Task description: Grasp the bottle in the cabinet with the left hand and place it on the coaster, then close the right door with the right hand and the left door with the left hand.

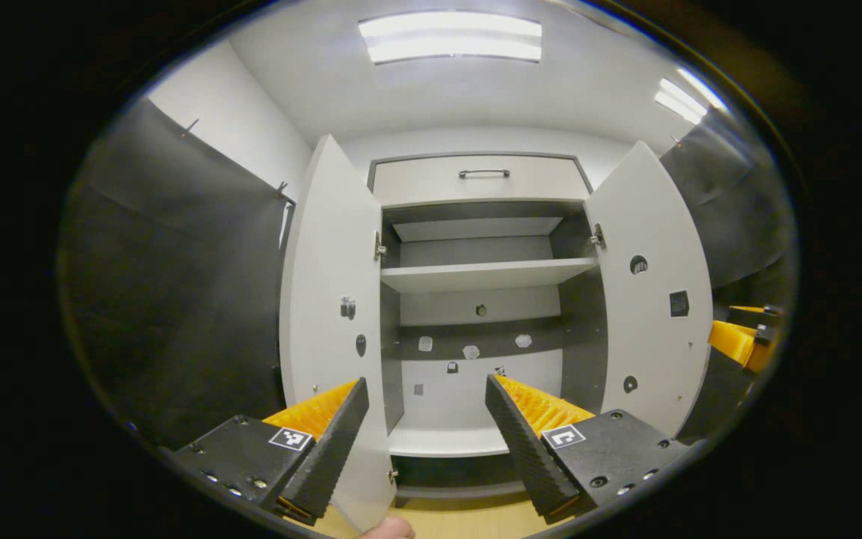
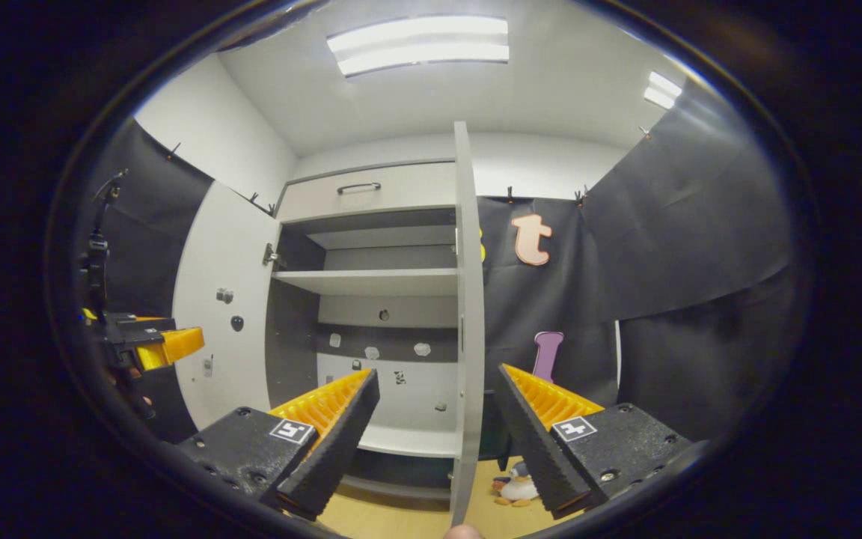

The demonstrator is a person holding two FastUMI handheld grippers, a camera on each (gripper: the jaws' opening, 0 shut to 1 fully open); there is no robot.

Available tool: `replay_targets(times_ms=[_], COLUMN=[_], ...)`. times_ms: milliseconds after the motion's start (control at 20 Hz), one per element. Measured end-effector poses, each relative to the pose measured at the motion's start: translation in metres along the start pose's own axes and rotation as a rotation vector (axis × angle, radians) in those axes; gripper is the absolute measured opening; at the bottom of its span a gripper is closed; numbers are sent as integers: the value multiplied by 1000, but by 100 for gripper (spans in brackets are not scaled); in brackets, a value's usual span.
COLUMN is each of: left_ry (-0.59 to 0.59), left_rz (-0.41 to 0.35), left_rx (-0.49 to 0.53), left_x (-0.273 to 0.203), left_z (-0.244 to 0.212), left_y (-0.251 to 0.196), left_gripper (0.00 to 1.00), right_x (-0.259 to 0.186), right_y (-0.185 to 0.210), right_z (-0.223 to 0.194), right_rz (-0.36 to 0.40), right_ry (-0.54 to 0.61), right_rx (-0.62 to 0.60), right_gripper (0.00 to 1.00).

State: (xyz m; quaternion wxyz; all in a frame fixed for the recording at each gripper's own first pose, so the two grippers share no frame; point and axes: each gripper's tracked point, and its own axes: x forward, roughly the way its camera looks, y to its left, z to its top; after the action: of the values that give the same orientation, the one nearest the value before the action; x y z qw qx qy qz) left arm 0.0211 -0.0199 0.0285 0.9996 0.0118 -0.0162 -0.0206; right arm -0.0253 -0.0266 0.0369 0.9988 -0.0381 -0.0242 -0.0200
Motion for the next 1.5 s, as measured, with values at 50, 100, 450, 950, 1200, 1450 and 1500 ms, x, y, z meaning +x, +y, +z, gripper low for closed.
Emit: replay_targets(times_ms=[50, 100, 450, 950, 1200, 1450, 1500], left_ry=[-5, -9, 12, 50, 65, 90, 94], left_rz=[1, -2, 22, 122, 179, 222, 231], left_rx=[-4, -9, 10, 22, 25, 20, 17], left_x=[0, -1, -5, -20, -24, -28, -29], left_z=[2, 3, -9, -22, -24, -33, -35], left_y=[0, 0, 6, 48, 69, 93, 96], left_gripper=[100, 96, 96, 100, 100, 100, 100], right_x=[-1, -1, 4, 20, 17, 28, 30], right_y=[-1, 0, -14, -70, -102, -127, -126], right_z=[-1, 0, -1, -9, -15, -36, -41], right_rz=[0, 1, -33, -100, -161, -235, -238], right_ry=[1, -1, -12, 34, 57, 122, 138], right_rx=[0, 0, -3, 56, 41, 35, 27], right_gripper=[100, 100, 100, 100, 100, 100, 100])
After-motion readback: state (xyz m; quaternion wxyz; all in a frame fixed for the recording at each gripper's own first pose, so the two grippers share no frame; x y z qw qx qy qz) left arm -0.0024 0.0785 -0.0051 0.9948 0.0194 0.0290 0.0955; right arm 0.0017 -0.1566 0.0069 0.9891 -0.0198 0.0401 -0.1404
